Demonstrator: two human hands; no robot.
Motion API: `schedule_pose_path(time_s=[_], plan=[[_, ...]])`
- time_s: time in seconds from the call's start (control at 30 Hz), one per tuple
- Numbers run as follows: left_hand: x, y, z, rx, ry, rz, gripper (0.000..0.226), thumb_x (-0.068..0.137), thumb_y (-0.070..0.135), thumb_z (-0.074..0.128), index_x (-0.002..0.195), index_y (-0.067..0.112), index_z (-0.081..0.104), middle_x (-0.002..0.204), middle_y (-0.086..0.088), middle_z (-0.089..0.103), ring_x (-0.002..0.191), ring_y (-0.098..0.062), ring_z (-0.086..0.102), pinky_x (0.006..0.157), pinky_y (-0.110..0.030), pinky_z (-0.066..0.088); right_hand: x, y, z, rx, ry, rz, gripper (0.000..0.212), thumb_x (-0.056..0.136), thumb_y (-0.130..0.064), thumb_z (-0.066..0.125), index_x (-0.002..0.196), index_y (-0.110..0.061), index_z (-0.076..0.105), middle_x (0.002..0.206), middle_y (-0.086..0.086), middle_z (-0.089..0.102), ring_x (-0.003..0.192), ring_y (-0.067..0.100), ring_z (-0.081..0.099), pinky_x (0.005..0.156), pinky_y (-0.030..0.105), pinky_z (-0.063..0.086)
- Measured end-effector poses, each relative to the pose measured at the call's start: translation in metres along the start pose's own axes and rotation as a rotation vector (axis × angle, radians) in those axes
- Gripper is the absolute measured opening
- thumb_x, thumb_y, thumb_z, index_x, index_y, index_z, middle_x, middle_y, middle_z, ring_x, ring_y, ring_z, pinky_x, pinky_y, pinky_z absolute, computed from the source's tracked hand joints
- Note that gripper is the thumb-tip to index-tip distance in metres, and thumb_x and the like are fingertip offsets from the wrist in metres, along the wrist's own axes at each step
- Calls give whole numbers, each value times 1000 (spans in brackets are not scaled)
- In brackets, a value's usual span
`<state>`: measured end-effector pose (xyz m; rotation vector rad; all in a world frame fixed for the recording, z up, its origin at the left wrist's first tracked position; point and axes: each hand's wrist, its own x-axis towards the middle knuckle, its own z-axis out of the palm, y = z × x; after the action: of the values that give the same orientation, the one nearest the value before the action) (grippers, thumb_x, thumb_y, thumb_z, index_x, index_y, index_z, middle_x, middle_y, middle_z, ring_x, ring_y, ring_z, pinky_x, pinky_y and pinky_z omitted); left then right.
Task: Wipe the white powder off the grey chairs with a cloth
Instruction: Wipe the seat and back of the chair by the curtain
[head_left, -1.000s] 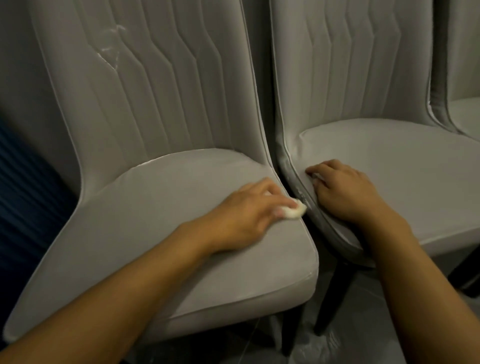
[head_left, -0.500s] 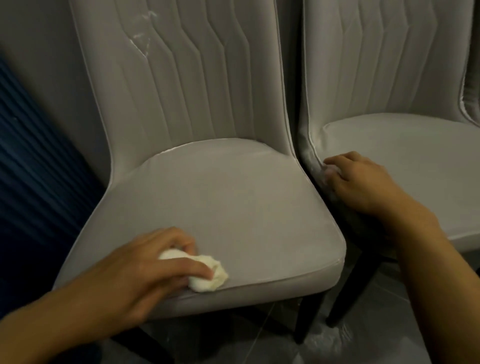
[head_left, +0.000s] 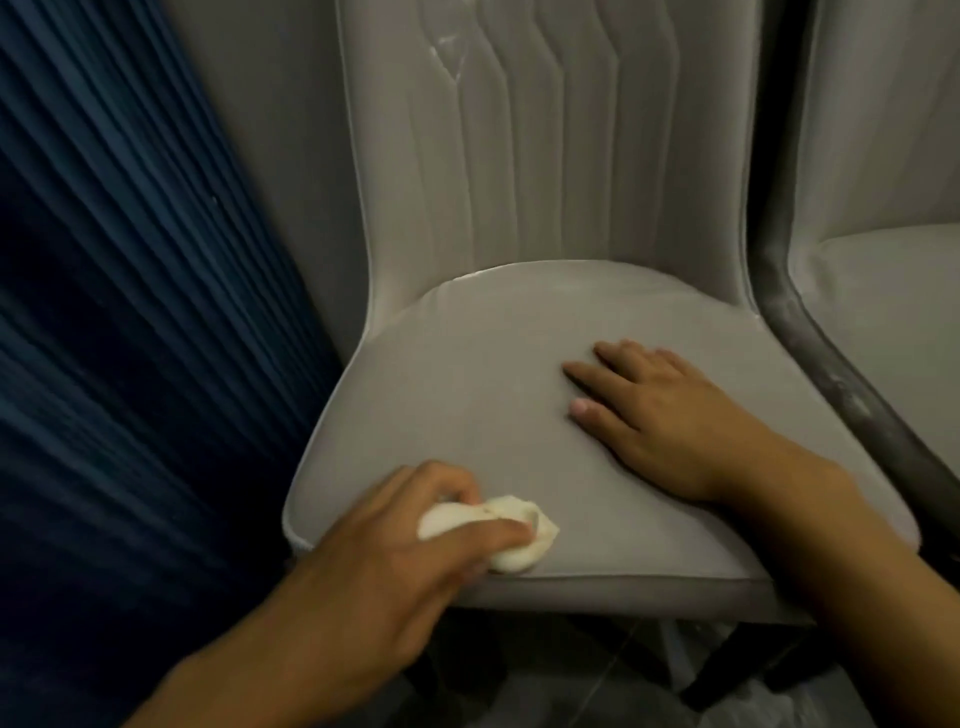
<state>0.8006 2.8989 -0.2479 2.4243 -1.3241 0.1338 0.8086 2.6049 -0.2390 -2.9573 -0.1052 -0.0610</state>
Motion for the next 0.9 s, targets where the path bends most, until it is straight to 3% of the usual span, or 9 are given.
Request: schedule_pose_path(time_s=[0.13,0.27,0.33,0.4,0.5,0.6,0.73,0.83,0.9], plan=[[16,-28,-2,52,137,-78,37,103,61,31,133,60,52,111,14,50,93,-13,56,80,-31,46,4,-1,2,-22,-49,29,74,91,-73,4,155,-42,20,165,-4,18,153,18,13,124,38,10],[41,-75,-2,67,280,-462,32,103,52,35,130,64,47,113,8,48,102,-22,56,95,-43,50,4,0,4,-47,-30,25,85,81,-76,-5,155,-43,21,165,-4,20,152,18,15,123,38,12],[47,-55,5,-10,270,-420,33,100,55,38,131,57,51,109,6,48,100,-19,56,93,-40,50,4,1,5,-57,-20,25,88,78,-75,-8,155,-43,20,165,-5,19,152,18,15,122,37,11],[43,-12,11,-114,187,-237,40,96,63,36,130,52,56,105,9,47,95,-11,55,88,-30,47,3,3,5,-52,-20,22,88,78,-75,-9,155,-44,18,165,-5,18,152,18,14,122,36,10],[40,16,11,-94,51,-91,46,94,68,26,135,59,42,108,12,42,97,-11,48,86,-24,42,3,2,5,-44,-32,22,89,77,-76,-10,155,-44,16,166,-6,16,153,17,12,122,36,9],[66,-20,12,50,81,-165,40,97,60,34,136,62,43,115,8,45,103,-14,48,90,-24,39,4,0,4,-44,-31,29,89,76,-74,-10,155,-44,17,166,-5,16,153,18,13,122,36,9],[113,-67,22,28,179,-394,27,104,45,48,127,57,56,108,5,44,106,-24,52,102,-40,44,3,0,4,-44,-25,29,84,80,-71,-9,155,-44,17,166,-5,16,153,18,12,123,37,9],[126,-48,29,-21,131,-328,33,101,45,42,129,49,59,105,2,45,101,-26,56,97,-42,48,2,1,4,-27,-31,40,60,99,-60,6,155,-44,18,167,-5,14,153,18,10,124,36,7],[110,-13,29,-44,92,-204,42,98,51,36,132,45,58,104,2,44,94,-23,55,90,-39,50,1,2,4,-7,-27,42,55,102,-54,9,155,-44,19,167,-5,13,153,17,9,124,35,6]])
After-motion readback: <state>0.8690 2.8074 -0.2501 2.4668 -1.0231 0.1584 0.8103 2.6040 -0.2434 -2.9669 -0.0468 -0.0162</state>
